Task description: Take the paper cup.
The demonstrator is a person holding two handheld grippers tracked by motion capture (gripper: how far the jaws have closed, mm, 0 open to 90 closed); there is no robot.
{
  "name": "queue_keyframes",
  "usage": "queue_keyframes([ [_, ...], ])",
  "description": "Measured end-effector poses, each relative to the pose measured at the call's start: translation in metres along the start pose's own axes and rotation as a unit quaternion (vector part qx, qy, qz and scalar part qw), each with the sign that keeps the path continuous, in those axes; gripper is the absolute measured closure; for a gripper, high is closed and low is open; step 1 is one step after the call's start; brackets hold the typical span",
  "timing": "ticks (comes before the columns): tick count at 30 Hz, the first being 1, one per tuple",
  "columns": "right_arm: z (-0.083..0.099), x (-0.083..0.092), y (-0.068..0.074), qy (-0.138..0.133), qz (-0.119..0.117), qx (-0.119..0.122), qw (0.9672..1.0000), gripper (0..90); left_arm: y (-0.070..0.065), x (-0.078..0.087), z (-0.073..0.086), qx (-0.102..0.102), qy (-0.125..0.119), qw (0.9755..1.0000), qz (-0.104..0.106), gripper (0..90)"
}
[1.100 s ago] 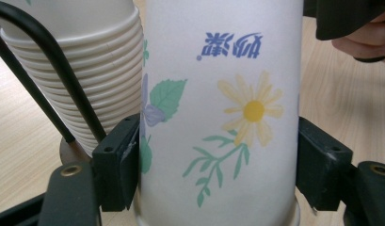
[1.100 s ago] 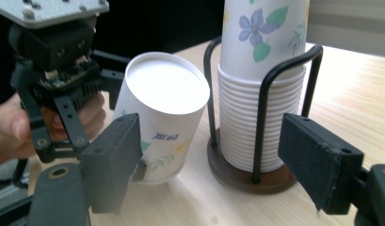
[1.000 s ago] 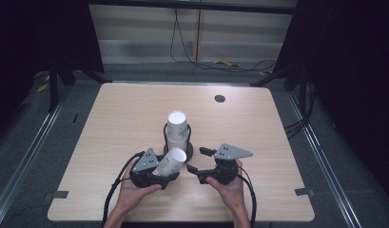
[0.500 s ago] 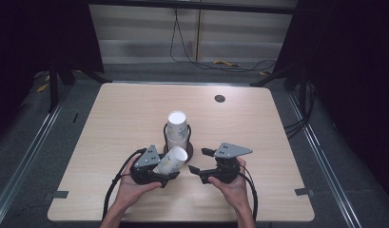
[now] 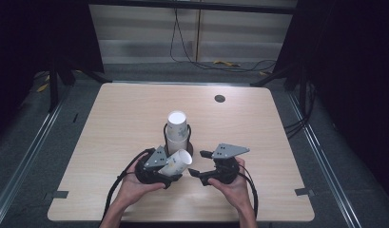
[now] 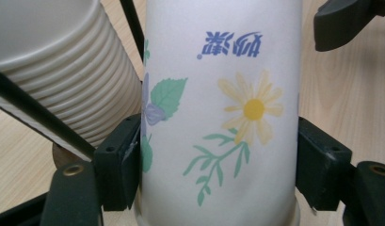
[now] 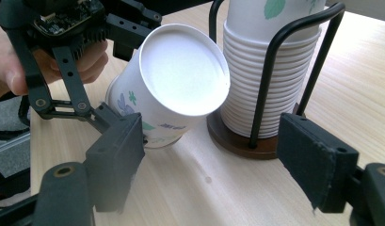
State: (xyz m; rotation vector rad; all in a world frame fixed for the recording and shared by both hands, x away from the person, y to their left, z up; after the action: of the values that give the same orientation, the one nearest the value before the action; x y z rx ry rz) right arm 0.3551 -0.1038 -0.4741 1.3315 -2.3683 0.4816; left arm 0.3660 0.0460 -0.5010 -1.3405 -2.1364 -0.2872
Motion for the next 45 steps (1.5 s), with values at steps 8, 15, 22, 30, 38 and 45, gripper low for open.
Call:
queue_keyframes([
  [8, 0.003, -0.002, 0.000, 0.013, -0.017, -0.007, 0.9998, 26.5, -0.002, -0.001, 0.004, -0.017, 0.025, 0.9995, 0.003, 28.2],
  [15, 0.005, -0.004, 0.002, 0.036, -0.034, -0.006, 0.9988, 26.3, -0.002, -0.001, 0.002, -0.044, 0.045, 0.9980, -0.008, 28.7],
  [22, 0.006, -0.006, 0.007, 0.055, -0.053, 0.003, 0.9971, 25.5, -0.004, -0.005, 0.006, -0.074, 0.082, 0.9936, -0.024, 29.1],
  [30, 0.009, -0.014, 0.009, 0.098, -0.075, 0.007, 0.9924, 19.0, -0.003, -0.009, 0.009, -0.089, 0.098, 0.9907, -0.031, 29.8],
  [38, 0.011, -0.022, 0.006, 0.121, -0.099, 0.004, 0.9876, 15.9, -0.003, -0.008, 0.009, -0.091, 0.100, 0.9905, -0.025, 29.8],
  [45, 0.015, -0.023, 0.007, 0.139, -0.110, 0.012, 0.9841, 14.5, -0.006, -0.012, 0.008, -0.101, 0.112, 0.9881, -0.031, 29.9],
])
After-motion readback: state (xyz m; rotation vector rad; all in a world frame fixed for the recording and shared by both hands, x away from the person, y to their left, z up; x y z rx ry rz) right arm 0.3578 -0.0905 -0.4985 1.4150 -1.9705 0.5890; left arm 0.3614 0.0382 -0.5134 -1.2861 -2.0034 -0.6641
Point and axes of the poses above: each handheld gripper's, and its own axes: x roughly backward along the jaws, z roughly out of its underside, y roughly to its left, the point moved 7 cm from there along -x, roughly forward along the jaws, and after that the axes turned 13 degrees about x, right-handed, at the moved point
